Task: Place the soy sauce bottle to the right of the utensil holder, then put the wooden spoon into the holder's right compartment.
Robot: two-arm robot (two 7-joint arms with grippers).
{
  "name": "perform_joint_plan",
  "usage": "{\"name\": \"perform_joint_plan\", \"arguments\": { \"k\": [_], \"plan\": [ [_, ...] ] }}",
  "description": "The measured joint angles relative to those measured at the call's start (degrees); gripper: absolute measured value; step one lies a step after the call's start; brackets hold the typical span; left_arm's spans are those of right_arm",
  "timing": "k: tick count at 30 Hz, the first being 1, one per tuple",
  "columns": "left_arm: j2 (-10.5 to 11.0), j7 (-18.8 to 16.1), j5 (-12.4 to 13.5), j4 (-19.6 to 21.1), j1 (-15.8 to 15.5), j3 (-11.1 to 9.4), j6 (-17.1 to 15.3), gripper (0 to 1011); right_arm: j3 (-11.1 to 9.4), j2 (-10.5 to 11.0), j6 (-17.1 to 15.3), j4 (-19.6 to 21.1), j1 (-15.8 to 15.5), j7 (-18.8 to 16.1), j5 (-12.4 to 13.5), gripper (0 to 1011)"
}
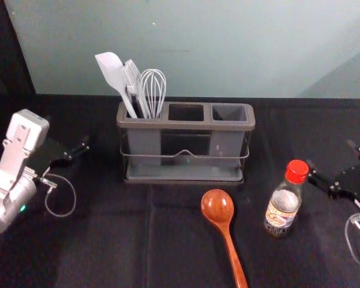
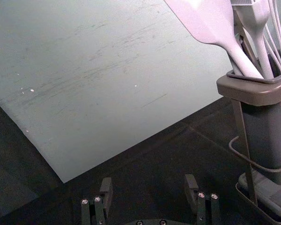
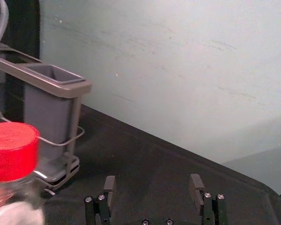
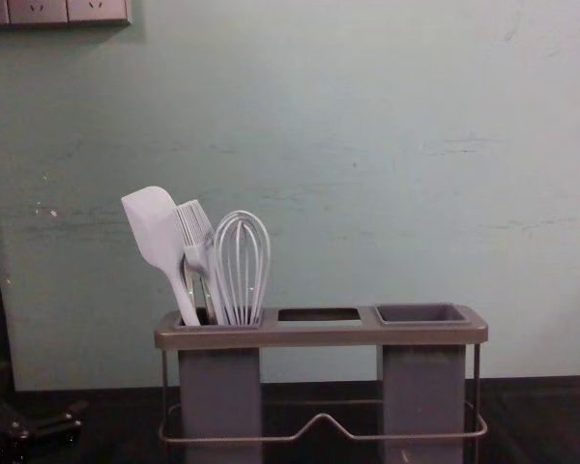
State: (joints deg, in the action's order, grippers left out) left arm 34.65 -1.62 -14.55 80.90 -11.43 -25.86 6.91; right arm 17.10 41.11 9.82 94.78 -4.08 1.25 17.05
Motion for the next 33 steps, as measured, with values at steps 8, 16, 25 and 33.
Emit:
{"name": "perform_joint_plan", "arguments": {
  "k": [8,16,25,33],
  "plan": [
    [0.0,0.0,0.0,0.0,0.0,0.0,0.0,1005,-5.2,3.3,2.2,6.8,-9.1,0.0,2.3,1004],
    [0.0,0.0,0.0,0.0,0.0,0.0,0.0,1005,-9.7,6.0,4.6,12.0,-16.6,-3.9,6.5,1004],
    [0.0,0.0,0.0,0.0,0.0,0.0,0.0,1005,-10.4,6.4,7.0,13.0,-18.3,-12.2,13.5,1004],
    [0.0,0.0,0.0,0.0,0.0,0.0,0.0,1005,-8.1,4.3,5.9,11.0,-14.1,-15.9,14.5,1004]
  ]
}}
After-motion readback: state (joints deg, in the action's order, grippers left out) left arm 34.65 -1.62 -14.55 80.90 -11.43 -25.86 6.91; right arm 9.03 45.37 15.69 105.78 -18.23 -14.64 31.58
